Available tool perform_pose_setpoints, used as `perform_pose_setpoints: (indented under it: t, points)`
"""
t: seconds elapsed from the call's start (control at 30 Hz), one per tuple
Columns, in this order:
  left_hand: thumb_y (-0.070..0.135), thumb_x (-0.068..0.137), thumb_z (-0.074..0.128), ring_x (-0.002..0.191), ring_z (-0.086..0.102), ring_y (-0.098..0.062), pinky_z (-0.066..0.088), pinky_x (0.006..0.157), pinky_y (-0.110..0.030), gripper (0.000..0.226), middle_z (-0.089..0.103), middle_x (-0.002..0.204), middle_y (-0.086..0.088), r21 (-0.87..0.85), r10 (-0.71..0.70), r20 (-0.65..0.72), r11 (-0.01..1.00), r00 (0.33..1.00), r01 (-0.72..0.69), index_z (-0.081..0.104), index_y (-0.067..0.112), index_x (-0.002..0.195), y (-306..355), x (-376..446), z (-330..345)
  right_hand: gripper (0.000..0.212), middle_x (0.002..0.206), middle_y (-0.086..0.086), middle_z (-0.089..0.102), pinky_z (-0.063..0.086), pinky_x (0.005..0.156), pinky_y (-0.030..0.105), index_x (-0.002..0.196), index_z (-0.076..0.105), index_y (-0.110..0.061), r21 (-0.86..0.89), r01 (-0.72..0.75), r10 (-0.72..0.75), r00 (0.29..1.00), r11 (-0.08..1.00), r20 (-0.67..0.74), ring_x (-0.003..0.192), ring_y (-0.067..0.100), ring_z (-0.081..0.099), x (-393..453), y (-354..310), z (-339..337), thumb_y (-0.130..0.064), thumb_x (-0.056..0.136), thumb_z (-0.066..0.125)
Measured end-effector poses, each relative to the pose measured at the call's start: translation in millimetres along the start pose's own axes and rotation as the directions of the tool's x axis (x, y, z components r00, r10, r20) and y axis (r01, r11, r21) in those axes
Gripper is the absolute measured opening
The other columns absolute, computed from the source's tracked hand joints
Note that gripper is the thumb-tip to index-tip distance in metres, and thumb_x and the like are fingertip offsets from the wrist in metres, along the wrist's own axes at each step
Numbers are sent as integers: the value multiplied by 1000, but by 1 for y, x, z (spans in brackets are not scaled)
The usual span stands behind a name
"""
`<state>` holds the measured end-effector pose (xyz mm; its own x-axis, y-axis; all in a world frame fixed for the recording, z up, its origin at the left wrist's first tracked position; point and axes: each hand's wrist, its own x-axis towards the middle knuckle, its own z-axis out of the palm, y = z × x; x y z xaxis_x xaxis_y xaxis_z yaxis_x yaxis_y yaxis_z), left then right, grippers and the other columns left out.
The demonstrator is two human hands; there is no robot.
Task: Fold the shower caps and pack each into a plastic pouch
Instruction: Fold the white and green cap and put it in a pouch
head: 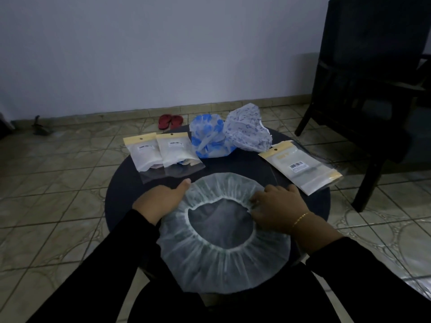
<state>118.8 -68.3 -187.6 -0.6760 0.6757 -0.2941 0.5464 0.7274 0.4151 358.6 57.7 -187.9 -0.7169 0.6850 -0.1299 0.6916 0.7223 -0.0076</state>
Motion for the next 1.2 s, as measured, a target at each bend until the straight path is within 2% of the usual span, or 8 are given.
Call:
perform_pose_setpoints:
  t: [0.13,0.33,0.47,0.57,0.83,1.0,1.1,1.2]
  points:
    - [70,79,52,64,55,-22,38,61,-31,66,55,70,-9,-138,13,28,990,1000,-9,55,7,62,5,-1,-5,42,103,-1,57,31,97,41,94,61,-23,-59,60,-63,997,996,-46,103,19,52,1,-7,-12,-60,87,43]
    - [49,89,56,81,68,-16,50,83,-33,38,73,87,0,-597,159,-7,791,987,-132,73,16,81,22,-8,8,47,152,-8,27,18,112,36,140,35,-34,107,291,-281,954,951,-101,140,15,24,5,-17,7,-39,93,42]
    - [59,88,48,58,48,-19,33,61,-30,54,46,63,-7,-230,185,-66,953,981,-195,45,13,60,14,-3,14,41,140,-7,42,27,103,41,134,45,-36,83,179,-174,983,980,-65,130,19,36,9,-17,8,-47,97,30]
    - [56,88,52,57,54,-19,35,57,-30,57,52,59,-4,-144,202,-88,966,975,-213,58,7,60,10,-2,18,37,124,-1,53,33,94,38,120,55,-28,-4,154,-152,971,988,-182,115,21,47,14,-18,0,-46,96,33]
    - [34,90,61,74,56,-12,38,61,-27,20,60,76,5,-293,152,-300,925,942,-242,58,19,76,9,-3,36,51,158,-14,1,4,116,39,148,9,-40,140,266,-271,963,954,16,146,10,-4,14,-12,25,-47,100,23]
    - [40,93,54,83,58,-19,45,70,-34,22,62,91,0,-36,151,-317,984,936,-172,59,20,88,6,-2,32,51,158,-16,1,0,116,44,148,14,-40,182,227,-238,971,957,41,145,9,-2,16,-13,25,-50,99,24]
    - [27,90,56,93,59,-26,46,76,-38,19,62,102,-3,199,385,-500,923,776,-329,65,18,104,11,-6,34,47,158,-10,12,3,117,41,145,27,-34,184,255,-234,964,949,-128,145,12,8,13,-16,19,-43,99,32]
    - [28,86,43,95,61,-24,46,76,-37,31,67,104,1,402,744,-383,667,547,-627,67,20,103,15,-11,41,47,156,-5,20,5,116,32,146,29,-25,225,303,-250,939,926,-238,144,12,14,14,-15,19,-27,99,37]
